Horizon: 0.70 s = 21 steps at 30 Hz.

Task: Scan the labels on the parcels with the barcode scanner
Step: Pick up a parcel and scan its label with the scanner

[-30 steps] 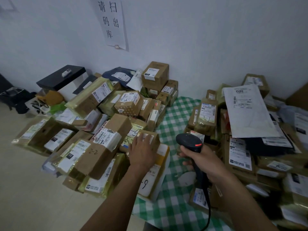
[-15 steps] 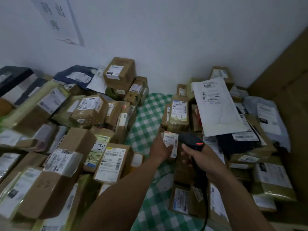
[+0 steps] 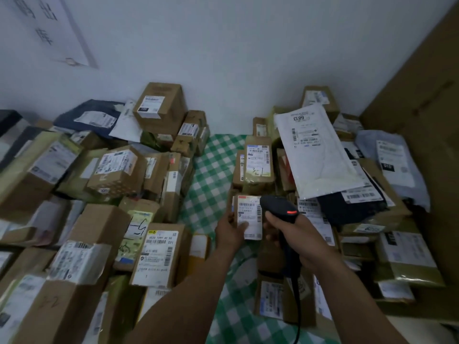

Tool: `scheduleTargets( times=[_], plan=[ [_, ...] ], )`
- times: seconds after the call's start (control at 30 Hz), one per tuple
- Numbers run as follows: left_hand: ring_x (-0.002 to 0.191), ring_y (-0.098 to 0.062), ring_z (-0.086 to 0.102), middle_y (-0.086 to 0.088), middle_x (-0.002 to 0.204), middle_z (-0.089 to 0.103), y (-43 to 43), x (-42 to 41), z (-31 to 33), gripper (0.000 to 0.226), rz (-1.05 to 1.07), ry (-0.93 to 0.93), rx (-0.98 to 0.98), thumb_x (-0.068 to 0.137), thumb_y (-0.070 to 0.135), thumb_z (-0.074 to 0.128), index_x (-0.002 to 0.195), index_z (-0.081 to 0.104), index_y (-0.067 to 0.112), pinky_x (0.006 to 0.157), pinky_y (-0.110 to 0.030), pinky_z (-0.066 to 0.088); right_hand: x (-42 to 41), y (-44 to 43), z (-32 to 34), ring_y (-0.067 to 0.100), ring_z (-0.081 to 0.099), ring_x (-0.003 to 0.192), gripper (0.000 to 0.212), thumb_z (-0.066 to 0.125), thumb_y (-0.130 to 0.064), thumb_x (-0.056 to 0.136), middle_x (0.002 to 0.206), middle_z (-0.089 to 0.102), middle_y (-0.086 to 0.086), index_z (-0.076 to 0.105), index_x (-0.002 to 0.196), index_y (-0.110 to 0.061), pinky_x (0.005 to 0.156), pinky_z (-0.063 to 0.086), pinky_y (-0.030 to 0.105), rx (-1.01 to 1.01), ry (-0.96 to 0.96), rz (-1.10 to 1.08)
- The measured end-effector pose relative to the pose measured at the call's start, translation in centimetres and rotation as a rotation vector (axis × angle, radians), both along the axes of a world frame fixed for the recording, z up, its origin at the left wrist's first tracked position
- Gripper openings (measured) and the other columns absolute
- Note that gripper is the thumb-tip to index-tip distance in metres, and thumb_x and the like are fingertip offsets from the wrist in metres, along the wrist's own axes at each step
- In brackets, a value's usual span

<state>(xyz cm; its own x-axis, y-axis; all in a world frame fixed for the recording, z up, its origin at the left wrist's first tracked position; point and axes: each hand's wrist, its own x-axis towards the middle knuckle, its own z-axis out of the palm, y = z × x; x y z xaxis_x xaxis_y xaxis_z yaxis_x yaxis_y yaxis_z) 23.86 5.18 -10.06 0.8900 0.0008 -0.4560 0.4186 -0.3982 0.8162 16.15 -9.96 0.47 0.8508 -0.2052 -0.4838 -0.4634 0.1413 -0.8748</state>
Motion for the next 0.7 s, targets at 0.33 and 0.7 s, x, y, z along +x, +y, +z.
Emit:
scheduleTargets(
  times=[0.33,0.7],
  plan=[
    [0.107,-0.002,0.066,0.011,0.127,0.067,2.6,-5.0,7.9,0.066,0.104,-0.348,-0.246,0.090,0.020,0.079,0.147,0.050,0.034,0.082,-0.025,0.061,-2.6,2.9,2.5,-0.007,0.068,0.089,0.027,0.070,-0.031,0.097,0.111,0.073,-0.017,0.064,0.123,-0.037,0.057,0.049,0.007,-0.055,-0.208,-0.021],
    [0.121,-0.003,0.062,0.010,0.141,0.062,4.0,-5.7,9.9,0.077,-0.059,-0.513,-0.194,0.094,0.006,0.071,0.159,0.036,0.029,0.088,-0.017,0.056,-4.8,2.7,5.0,0.007,0.069,0.103,0.036,0.074,-0.039,0.093,0.113,0.073,-0.016,0.063,0.127,-0.040,0.072,0.059,0.023,-0.122,-0.247,-0.001]
  ],
)
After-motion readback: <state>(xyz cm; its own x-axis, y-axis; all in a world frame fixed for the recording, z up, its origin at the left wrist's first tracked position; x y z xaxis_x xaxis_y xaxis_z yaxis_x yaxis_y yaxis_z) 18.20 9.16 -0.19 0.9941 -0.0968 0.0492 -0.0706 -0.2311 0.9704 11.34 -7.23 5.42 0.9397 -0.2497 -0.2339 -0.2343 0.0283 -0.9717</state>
